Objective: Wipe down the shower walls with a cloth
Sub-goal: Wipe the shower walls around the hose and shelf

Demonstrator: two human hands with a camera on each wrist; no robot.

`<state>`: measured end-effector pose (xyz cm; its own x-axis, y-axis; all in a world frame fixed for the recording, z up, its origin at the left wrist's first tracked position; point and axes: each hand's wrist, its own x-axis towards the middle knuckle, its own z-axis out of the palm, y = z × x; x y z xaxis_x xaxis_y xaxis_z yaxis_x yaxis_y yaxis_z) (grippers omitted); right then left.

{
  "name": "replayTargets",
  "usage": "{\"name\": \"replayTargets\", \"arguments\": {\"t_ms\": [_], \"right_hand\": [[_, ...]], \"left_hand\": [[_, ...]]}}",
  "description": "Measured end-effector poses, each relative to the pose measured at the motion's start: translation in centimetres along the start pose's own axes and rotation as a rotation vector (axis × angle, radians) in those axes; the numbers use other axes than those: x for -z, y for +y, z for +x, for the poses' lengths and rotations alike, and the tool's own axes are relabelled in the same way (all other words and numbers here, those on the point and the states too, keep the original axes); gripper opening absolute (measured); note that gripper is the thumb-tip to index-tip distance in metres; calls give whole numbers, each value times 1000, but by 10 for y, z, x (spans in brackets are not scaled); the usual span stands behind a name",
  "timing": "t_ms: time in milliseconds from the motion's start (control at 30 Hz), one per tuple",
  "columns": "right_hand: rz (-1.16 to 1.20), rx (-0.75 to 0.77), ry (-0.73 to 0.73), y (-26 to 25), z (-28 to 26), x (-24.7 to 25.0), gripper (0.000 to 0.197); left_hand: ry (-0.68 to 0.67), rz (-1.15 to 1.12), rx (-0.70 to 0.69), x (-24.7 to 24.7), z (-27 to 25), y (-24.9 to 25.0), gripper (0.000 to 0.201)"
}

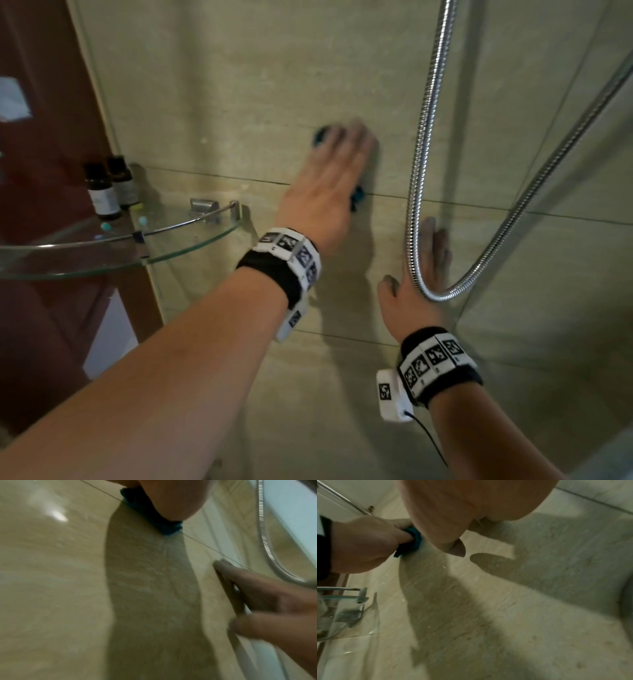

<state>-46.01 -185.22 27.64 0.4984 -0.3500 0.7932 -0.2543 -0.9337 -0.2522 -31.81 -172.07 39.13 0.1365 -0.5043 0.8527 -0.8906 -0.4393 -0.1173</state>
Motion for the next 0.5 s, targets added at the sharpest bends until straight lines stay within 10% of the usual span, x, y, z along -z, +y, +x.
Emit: {"name": "replayTargets", "arguments": {"t_ms": [133, 367, 500], "right_hand": [[3, 24, 3, 5, -2, 2, 120], [27, 10, -15, 6, -3, 5, 111], [-1, 17, -91, 14, -2, 14, 106]], "left_hand": [[158, -87, 237, 9, 10, -11, 77], [-98, -18, -235, -21, -15, 19, 83], [36, 3, 59, 10, 13, -10, 81]]}}
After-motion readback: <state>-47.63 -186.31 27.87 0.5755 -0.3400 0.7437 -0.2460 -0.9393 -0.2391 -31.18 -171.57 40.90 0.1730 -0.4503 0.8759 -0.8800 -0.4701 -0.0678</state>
